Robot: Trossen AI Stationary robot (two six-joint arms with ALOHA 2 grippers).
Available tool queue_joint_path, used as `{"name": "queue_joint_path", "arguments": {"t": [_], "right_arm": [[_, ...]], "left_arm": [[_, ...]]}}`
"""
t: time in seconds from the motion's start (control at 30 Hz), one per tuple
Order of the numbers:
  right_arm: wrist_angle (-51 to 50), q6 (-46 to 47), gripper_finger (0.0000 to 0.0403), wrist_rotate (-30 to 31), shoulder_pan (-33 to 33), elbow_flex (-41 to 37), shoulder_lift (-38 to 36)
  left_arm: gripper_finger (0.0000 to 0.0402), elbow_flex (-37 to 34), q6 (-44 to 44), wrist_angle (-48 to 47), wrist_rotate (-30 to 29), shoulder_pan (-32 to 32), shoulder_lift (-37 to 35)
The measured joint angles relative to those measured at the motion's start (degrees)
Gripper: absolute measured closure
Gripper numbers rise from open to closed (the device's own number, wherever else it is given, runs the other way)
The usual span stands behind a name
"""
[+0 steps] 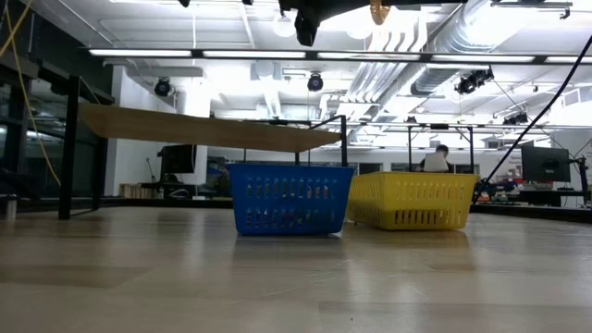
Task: Pick & Place Office Desk Supplies
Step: Put the yellow spring keychain into the red bin
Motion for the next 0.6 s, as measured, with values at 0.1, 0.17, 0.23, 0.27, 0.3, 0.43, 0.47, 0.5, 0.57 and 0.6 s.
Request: {"name": "queue_joint_path", "arguments": {"t": [0.1, 0.17, 0.23, 0.27, 0.3, 0.43, 0.47, 0.5, 0.57, 0.6], "right_arm": [[-0.04, 0.22, 0.0367, 0.00, 0.00, 0.02, 0.00], [-0.26, 0.33, 0.0367, 0.00, 0.12, 0.02, 0.00], [-0.52, 0.36, 0.0367, 0.05, 0.57, 0.02, 0.00], [-0.55, 0.41, 0.0367, 0.06, 0.92, 0.02, 0.00], [-0.57, 0.46, 0.0367, 0.07, 1.37, 0.02, 0.00], [-0.61, 0.61, 0.0367, 2.19, 3.53, 0.02, 0.00], [-0.74, 1.04, 0.0367, 3.11, 4.13, 0.03, 0.00], [-1.08, 1.74, 0.0367, 3.85, 4.65, 0.04, 0.00], [-2.47, 3.86, 0.0367, 5.07, 5.68, 0.07, 0.00], [-3.43, 5.02, 0.0367, 5.42, 6.16, 0.07, 0.00]], "left_arm": [[0.0298, 0.00, -0.01, -0.01, 0.00, 0.00, 0.00], [0.0297, 0.00, -0.01, -0.02, 0.00, 0.00, 0.00], [0.0297, 0.00, -0.01, -0.06, 0.00, 0.00, 0.00], [0.0297, 0.00, -0.02, -0.19, 0.00, 0.00, 0.00], [0.0297, 0.00, -0.03, -0.30, 0.00, 0.00, 0.00], [0.0297, 0.00, -0.06, -0.53, 0.02, -0.01, 0.00], [0.0297, 0.00, -0.06, -0.50, 0.02, -0.02, 0.00], [0.0297, 0.00, -0.08, -0.50, 0.02, -0.02, 0.00], [0.0297, 0.00, -0.16, -0.52, 0.02, -0.02, 0.00], [0.0297, 0.00, -0.19, -0.52, 0.02, -0.02, 0.00]]}}
